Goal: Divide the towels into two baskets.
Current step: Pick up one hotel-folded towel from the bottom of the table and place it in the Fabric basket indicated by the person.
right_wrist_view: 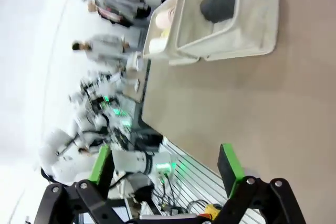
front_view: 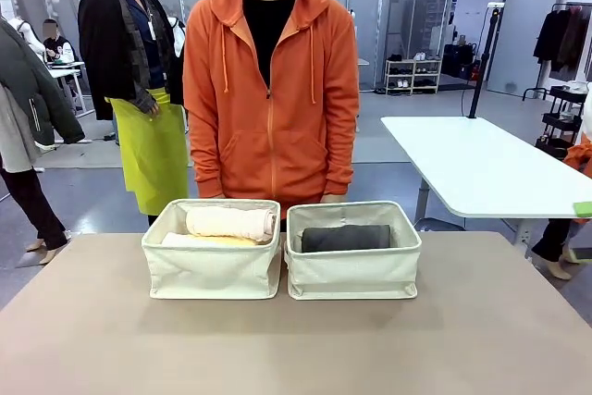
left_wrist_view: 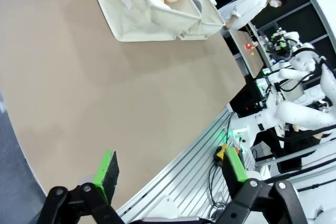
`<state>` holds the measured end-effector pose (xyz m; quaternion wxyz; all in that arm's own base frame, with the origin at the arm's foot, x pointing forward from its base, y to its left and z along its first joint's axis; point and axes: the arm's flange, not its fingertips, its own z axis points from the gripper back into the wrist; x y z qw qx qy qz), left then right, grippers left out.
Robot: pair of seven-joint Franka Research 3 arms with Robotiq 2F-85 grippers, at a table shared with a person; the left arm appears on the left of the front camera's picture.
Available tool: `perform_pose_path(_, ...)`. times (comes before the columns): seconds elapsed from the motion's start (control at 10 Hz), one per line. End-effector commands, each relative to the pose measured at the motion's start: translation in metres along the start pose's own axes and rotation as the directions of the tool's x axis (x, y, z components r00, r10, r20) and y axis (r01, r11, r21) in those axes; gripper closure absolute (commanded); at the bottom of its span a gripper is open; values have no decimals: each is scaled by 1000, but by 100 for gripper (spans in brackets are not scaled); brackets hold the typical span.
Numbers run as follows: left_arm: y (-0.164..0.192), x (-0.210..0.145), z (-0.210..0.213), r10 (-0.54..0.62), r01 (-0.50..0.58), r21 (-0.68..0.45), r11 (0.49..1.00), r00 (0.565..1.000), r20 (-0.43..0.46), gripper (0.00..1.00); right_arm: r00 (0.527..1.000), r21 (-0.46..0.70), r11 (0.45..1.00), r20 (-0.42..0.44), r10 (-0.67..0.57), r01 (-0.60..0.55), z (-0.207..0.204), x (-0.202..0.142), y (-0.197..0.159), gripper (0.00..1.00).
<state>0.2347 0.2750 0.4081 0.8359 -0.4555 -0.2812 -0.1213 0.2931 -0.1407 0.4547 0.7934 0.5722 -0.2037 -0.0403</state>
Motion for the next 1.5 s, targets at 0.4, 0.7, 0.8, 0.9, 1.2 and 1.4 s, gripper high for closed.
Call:
perform_pose_path(0.4,-2,0,3,-7,7,1,1000,1000,7,0,985,45,993,129,-116,111,51,-16,-37,0)
perform_pose_path(0.7,-2,0,3,-7,7,1,1000,1000,7,0,985,45,993,129,-116,111,51,-16,-37,0)
perform_pose_path(0.8,-2,0,3,-7,7,1,1000,1000,7,0,985,45,993,129,-116,111,51,-16,-37,0)
perform_pose_path(0.9,-2,0,3,-7,7,1,1000,1000,7,0,985,45,993,129,-116,111,51,-16,-37,0)
perform_pose_path(1.2,-2,0,3,-7,7,1,1000,1000,7,0,985,45,993,129,-116,111,51,-16,-37,0)
perform_pose_path(1.4,-2,0,3,-7,7,1,1000,1000,7,0,985,45,993,129,-116,111,51,-16,-37,0)
